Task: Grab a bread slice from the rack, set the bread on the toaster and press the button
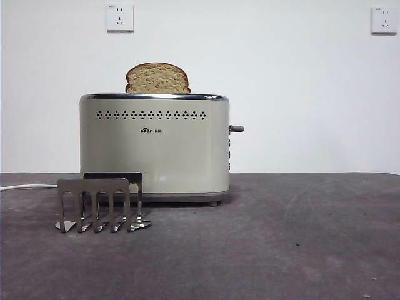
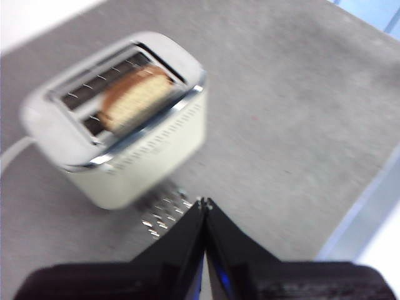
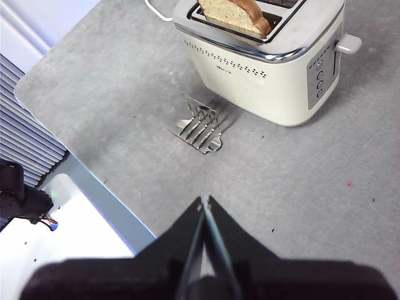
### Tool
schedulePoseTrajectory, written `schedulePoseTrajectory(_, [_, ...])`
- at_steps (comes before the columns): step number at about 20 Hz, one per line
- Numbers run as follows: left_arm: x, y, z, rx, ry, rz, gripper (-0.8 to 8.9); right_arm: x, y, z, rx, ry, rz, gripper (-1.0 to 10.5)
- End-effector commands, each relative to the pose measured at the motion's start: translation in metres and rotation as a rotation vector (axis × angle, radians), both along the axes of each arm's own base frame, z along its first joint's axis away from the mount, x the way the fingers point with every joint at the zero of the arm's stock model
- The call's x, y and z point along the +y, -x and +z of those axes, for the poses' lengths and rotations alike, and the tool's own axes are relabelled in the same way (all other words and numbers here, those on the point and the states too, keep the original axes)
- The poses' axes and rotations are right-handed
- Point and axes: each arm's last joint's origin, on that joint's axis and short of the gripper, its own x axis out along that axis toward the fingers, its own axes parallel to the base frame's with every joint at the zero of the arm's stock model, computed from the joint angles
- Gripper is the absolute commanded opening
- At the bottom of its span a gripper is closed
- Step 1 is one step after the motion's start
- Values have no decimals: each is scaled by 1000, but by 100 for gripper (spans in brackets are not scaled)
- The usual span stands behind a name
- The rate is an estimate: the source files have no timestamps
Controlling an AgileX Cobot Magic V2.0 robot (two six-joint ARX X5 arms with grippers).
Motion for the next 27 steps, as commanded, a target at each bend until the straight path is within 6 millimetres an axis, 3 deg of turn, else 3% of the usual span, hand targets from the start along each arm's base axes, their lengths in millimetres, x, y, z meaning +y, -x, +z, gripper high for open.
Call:
schedulePoseTrajectory(1, [20, 21, 16, -230, 7, 40, -3, 0, 0, -1, 4, 0, -3, 1])
schedulePoseTrajectory(3, [36, 42, 23, -444, 46, 124, -3, 0, -1, -1, 4, 1, -3, 1])
schedulePoseTrajectory(5, [48, 63, 14, -628, 60, 222, -3, 0, -1, -1, 4, 1, -3, 1])
schedulePoseTrajectory(7, [56, 75, -9, -775, 26, 361, -3, 0, -1, -1, 4, 1, -3, 1])
schedulePoseTrajectory(10, [63, 78, -58, -884, 5, 521, -3, 0, -1, -1, 5, 1, -3, 1])
schedulePoseTrajectory(19, [70, 54, -233, -730, 97, 630, -3, 0, -1, -1, 5, 1, -3, 1])
schedulePoseTrajectory(23, [70, 47, -279, -633, 109, 647, -3, 0, -1, -1, 5, 1, -3, 1])
schedulePoseTrajectory(27, [70, 44, -302, -579, 96, 650, -3, 0, -1, -1, 5, 1, -3, 1])
